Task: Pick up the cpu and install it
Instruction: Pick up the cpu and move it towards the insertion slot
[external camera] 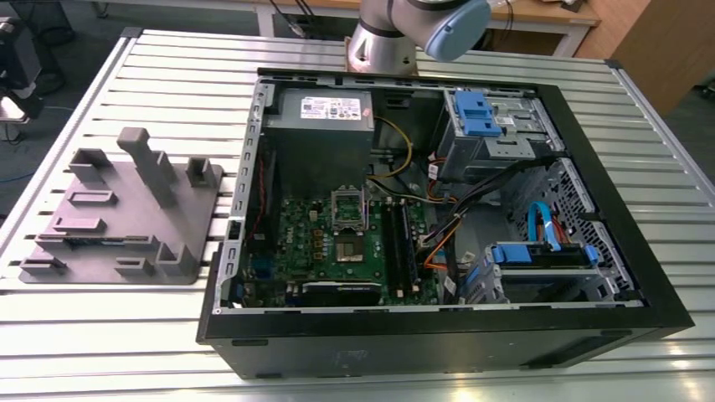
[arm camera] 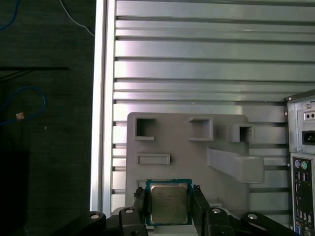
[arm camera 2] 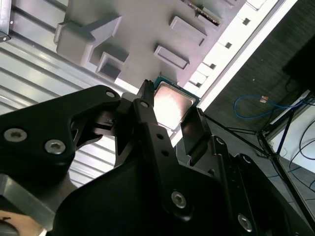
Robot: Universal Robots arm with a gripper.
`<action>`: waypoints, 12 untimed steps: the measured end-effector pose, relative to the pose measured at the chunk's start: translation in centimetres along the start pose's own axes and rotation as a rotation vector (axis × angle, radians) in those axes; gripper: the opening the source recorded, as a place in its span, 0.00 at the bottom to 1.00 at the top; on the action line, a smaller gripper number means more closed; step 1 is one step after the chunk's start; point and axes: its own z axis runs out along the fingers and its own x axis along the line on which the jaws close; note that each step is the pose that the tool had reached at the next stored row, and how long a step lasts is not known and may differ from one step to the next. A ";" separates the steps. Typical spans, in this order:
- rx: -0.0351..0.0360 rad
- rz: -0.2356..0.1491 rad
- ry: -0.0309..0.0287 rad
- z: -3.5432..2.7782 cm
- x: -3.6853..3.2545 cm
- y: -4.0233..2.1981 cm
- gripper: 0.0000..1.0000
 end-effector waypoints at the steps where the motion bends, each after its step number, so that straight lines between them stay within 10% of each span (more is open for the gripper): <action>1: 0.0000 0.000 0.0000 0.01 -0.14 0.00 0.47; 12: 0.0000 0.000 0.0000 0.03 -0.81 0.01 0.47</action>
